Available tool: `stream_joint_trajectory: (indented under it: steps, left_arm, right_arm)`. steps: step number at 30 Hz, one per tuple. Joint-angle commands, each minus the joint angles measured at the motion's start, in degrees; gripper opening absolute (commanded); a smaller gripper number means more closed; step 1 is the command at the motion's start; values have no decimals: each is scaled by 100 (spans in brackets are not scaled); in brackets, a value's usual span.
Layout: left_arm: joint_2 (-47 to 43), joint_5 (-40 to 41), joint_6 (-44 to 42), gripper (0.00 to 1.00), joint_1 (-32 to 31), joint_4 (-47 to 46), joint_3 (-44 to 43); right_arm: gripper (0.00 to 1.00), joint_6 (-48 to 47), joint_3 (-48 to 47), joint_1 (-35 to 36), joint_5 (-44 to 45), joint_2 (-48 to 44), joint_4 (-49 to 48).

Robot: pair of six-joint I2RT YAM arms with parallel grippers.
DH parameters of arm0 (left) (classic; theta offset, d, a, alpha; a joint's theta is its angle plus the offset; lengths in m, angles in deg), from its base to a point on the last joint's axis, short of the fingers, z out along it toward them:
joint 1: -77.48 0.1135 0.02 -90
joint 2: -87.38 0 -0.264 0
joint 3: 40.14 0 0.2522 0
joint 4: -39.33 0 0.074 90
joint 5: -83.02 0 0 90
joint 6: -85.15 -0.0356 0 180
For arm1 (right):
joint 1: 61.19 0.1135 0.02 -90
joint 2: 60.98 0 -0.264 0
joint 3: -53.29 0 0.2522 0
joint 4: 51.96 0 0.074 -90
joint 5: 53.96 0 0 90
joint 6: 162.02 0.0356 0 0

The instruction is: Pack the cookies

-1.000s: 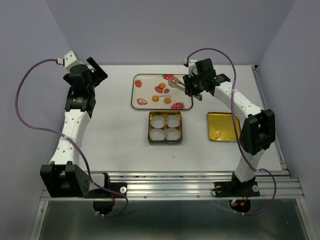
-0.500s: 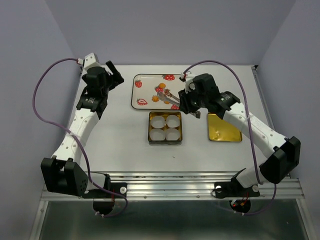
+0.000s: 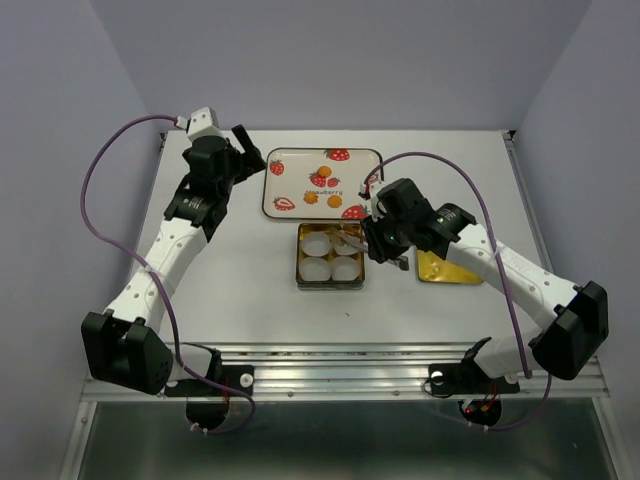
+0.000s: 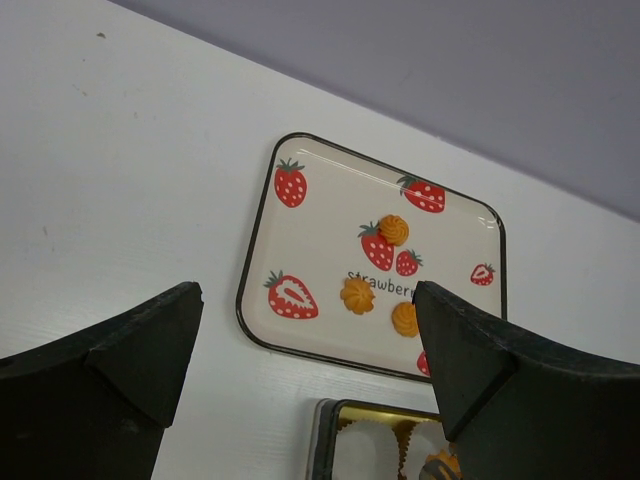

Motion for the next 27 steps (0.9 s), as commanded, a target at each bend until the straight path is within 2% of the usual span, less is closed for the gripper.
stream_joint_trajectory:
  steps: [1,27]
  left_arm:
    - [21,74,25,99,-104,-80,-51]
    - [82,118,-115,99,-200,17,-139]
  right_arm:
    - [32,81,125,64,137,-214,-91]
    - [33,-121,-6,64,428,462,-435]
